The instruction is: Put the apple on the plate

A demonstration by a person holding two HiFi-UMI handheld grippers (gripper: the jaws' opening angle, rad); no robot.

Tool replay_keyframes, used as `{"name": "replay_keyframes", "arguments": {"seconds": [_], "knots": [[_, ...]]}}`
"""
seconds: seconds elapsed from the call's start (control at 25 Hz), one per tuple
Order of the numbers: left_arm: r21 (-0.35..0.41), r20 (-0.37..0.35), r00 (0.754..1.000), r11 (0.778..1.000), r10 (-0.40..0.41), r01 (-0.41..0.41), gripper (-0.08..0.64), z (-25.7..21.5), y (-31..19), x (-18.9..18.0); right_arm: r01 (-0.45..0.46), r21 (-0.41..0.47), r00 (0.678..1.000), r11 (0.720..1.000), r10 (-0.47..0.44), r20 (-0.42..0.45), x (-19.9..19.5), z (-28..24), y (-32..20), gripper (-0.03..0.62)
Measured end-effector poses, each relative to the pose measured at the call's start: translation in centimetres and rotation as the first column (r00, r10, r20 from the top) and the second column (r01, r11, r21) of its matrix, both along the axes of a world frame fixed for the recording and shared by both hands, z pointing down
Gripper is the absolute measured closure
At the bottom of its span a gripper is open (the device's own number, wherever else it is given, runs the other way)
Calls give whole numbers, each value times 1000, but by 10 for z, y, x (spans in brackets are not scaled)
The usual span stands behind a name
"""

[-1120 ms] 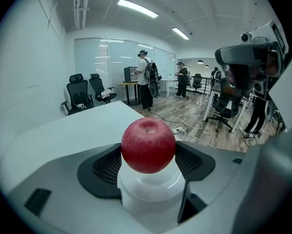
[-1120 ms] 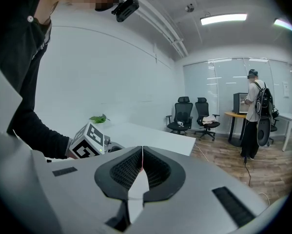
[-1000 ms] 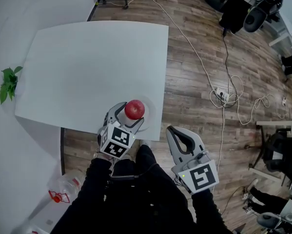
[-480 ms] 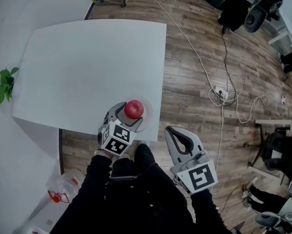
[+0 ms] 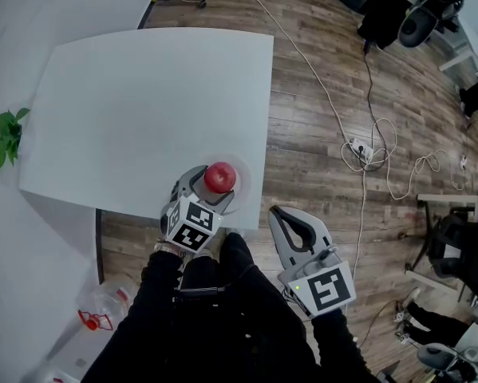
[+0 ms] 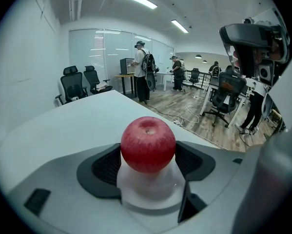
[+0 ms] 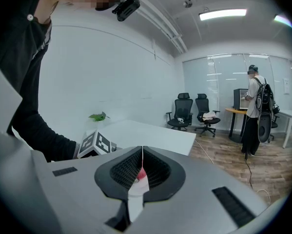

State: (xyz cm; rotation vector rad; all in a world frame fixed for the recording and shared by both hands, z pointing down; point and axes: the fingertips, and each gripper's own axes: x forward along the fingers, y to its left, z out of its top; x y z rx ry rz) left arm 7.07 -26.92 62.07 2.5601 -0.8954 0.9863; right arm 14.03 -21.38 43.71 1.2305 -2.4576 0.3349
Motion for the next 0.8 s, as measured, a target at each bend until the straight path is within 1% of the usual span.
{"name": "replay_keyframes", "arguments": {"seconds": [0.2,0.36,0.8], "knots": [[-3,-15,1000,1000,-12,12,206,-1,1,3,1,-1,1000,1000,-1,2,1,0,3,551],[-19,-22,1000,1000,7,-7,205,-3,3,5,5,-1,1000,1000,-5,1,0,0,5,551],[14,-29,999,1000,22,-22,204,-19,3,-4,24,8,1000,1000,-24,2,-14,-3,4,551]]}}
